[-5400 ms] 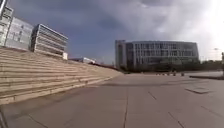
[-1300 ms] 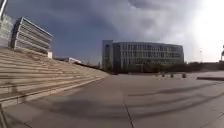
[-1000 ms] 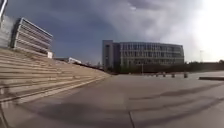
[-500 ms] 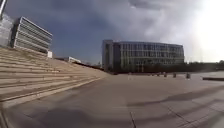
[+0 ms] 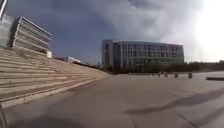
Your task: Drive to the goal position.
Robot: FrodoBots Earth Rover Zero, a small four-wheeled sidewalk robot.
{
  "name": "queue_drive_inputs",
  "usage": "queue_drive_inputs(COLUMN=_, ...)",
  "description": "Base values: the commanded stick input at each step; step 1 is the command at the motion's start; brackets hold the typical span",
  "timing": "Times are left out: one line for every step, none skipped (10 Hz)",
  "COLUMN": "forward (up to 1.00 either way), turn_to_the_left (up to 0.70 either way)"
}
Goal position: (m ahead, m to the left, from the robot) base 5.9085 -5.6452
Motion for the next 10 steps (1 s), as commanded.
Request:
queue_drive_inputs(forward=0.7, turn_to_the_left=0.0)
queue_drive_inputs(forward=0.7, turn_to_the_left=0.0)
queue_drive_inputs(forward=0.7, turn_to_the_left=0.0)
queue_drive_inputs(forward=0.7, turn_to_the_left=0.0)
queue_drive_inputs(forward=0.7, turn_to_the_left=0.0)
queue_drive_inputs(forward=0.7, turn_to_the_left=0.0)
queue_drive_inputs(forward=0.7, turn_to_the_left=0.0)
queue_drive_inputs(forward=0.7, turn_to_the_left=0.0)
queue_drive_inputs(forward=0.7, turn_to_the_left=0.0)
queue_drive_inputs(forward=0.7, turn_to_the_left=0.0)
